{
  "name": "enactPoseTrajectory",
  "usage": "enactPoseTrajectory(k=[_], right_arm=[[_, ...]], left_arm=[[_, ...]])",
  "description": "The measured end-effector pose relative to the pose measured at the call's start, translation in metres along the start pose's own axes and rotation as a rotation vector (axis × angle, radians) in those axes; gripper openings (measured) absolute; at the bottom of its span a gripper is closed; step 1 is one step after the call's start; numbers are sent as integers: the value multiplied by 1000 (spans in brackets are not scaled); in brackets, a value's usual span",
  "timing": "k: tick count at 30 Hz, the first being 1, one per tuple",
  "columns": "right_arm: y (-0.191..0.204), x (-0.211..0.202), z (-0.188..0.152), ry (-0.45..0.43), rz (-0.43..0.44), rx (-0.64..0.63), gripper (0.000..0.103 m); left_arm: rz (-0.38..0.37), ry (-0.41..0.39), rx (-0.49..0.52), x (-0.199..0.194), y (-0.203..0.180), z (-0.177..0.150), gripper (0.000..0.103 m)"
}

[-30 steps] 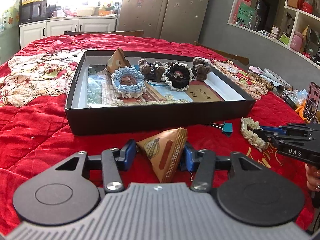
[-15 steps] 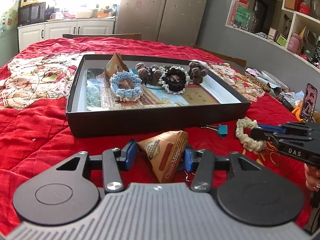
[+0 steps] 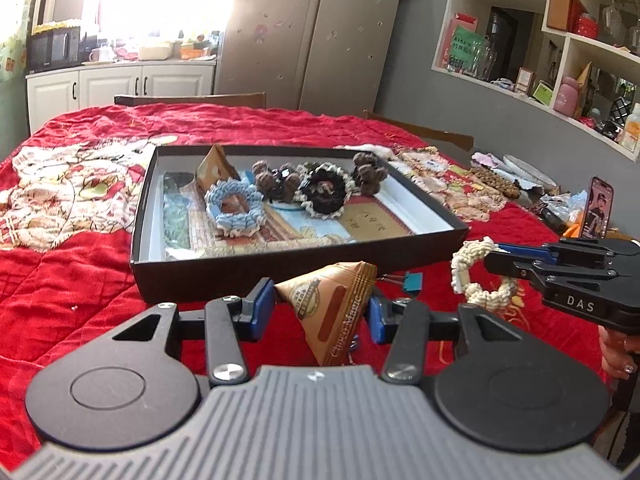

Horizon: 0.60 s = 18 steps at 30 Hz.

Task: Organize objects
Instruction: 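Lift the packet with the left gripper while the right gripper carries the cream scrunchie toward the box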

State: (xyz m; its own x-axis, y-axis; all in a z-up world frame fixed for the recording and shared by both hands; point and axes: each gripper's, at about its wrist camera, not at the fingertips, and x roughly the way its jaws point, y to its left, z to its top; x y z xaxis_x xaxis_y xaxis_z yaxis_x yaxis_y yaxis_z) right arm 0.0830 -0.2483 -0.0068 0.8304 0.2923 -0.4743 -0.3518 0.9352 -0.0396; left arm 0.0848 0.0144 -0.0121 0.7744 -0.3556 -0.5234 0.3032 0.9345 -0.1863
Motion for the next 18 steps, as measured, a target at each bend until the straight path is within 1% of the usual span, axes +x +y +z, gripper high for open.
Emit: enactPoseTrajectory(k=[8,18], right_arm=[[8,-10,15,-45,29,-23,13],[14,-4,35,-86,35,-33,13]], left_arm=[[-9,-36,7,-11,-4,10,51],[18,-89,5,-16,2,25,51]])
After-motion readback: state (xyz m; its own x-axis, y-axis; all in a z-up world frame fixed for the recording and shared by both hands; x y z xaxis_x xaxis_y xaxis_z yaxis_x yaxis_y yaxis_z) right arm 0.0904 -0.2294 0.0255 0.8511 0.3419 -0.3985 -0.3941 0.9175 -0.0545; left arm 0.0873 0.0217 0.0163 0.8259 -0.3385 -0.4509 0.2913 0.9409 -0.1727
